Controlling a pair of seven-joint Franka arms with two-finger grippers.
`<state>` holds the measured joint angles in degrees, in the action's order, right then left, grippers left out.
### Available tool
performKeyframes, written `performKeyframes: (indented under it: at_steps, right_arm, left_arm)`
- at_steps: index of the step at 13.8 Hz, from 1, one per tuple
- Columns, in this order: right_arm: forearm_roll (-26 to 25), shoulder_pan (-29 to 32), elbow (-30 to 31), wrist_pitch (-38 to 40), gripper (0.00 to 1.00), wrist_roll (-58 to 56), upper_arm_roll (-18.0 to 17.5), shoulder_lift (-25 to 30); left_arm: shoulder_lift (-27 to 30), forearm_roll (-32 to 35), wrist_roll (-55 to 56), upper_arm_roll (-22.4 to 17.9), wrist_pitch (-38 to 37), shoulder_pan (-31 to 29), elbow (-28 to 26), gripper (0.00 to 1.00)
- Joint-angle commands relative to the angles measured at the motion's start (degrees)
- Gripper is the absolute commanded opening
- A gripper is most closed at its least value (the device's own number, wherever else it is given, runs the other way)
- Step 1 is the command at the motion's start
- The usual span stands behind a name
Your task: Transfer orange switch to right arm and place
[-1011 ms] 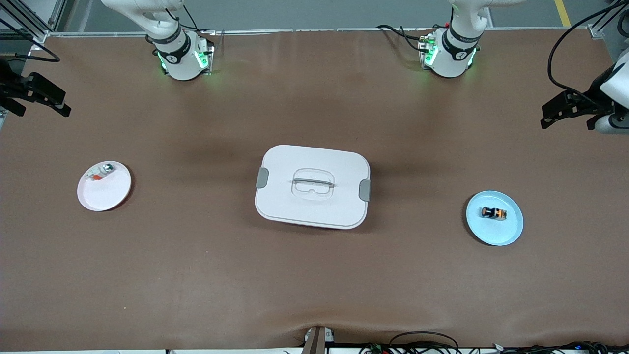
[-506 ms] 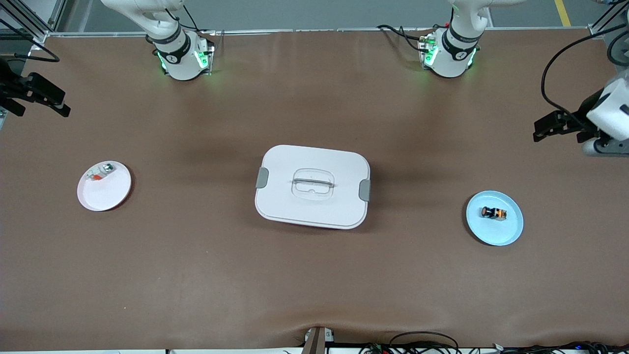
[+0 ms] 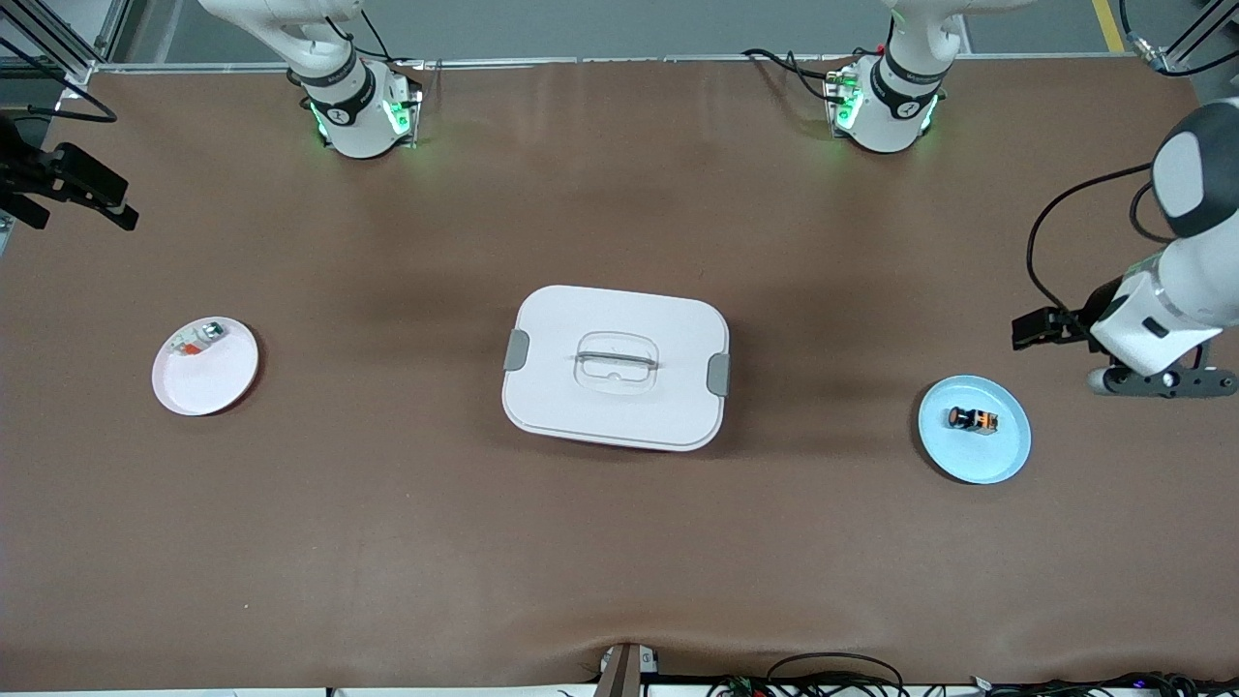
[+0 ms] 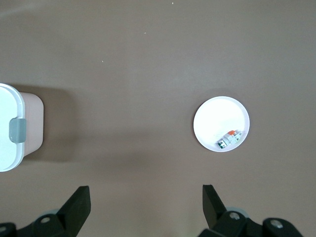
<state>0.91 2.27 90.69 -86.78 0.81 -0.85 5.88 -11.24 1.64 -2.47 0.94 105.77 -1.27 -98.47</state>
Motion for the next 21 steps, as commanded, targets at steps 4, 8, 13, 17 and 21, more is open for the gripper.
performKeyframes:
  at_steps: [4,8,13,17,21]
  right_arm:
    - [0.5,1.0,0.8,0.1,1.0,0.6,-0.8,0.8]
    - [0.4,0.7,0.7,-0.1,1.0,0.6,-1.0,0.9]
    - [0.2,0.7,0.5,-0.9,1.0,0.5,-1.0,0.8]
    - [0.2,0.6,0.5,-1.1,1.0,0.5,-1.0,0.8]
    - [0.3,0.7,0.5,-1.1,1.0,0.5,-1.0,0.8]
  left_arm:
    - [-4.8,1.3,-9.5,0.1,7.6,-2.3,-2.7,1.0]
    - [-11.9,1.4,-10.4,0.1,15.7,-3.6,-2.7,1.0]
    - [-18.1,1.3,-10.5,0.1,19.9,-3.9,-1.9,1.0]
    - [-21.4,1.3,-10.5,0.1,21.8,-3.9,-1.9,1.0]
    - [-23.6,1.4,-10.6,0.1,24.0,-3.9,-0.9,1.0]
